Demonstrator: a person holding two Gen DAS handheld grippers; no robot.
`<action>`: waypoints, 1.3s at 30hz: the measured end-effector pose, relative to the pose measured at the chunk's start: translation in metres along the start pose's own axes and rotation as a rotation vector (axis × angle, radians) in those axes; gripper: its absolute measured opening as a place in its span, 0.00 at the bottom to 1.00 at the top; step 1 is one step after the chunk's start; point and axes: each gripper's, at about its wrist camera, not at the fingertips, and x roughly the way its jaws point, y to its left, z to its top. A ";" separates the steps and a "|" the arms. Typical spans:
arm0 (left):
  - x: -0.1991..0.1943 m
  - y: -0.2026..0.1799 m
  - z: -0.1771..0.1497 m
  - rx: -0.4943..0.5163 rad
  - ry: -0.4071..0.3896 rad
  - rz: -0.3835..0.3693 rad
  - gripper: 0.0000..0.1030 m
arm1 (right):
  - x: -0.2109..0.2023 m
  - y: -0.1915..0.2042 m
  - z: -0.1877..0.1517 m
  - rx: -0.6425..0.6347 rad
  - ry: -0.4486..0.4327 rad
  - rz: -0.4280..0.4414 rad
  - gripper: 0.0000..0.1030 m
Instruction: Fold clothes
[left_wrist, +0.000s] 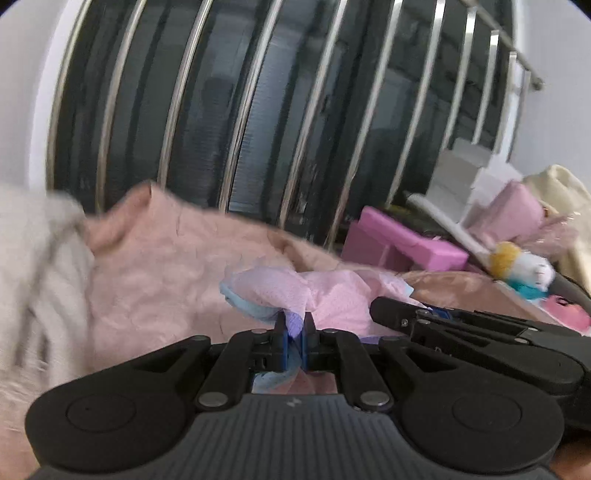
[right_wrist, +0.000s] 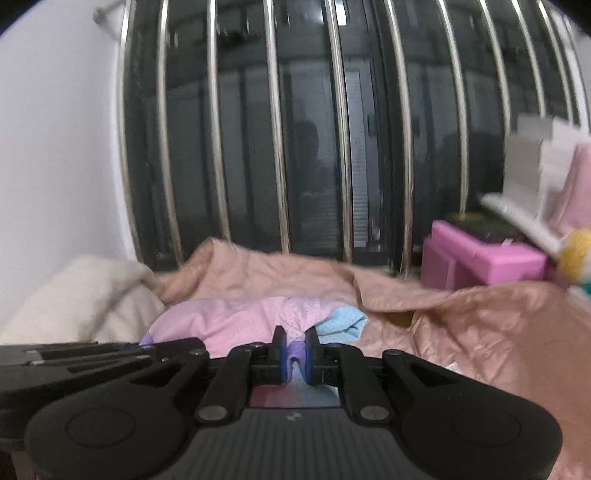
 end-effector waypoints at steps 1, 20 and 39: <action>0.014 0.006 -0.005 -0.017 0.017 0.003 0.05 | 0.015 -0.004 -0.005 0.001 0.022 0.001 0.08; 0.040 0.033 -0.047 -0.046 0.217 0.128 0.53 | 0.079 -0.054 -0.057 0.186 0.282 -0.158 0.12; -0.187 0.004 -0.128 0.087 0.091 0.399 0.95 | -0.202 0.037 -0.117 -0.025 0.077 0.009 0.87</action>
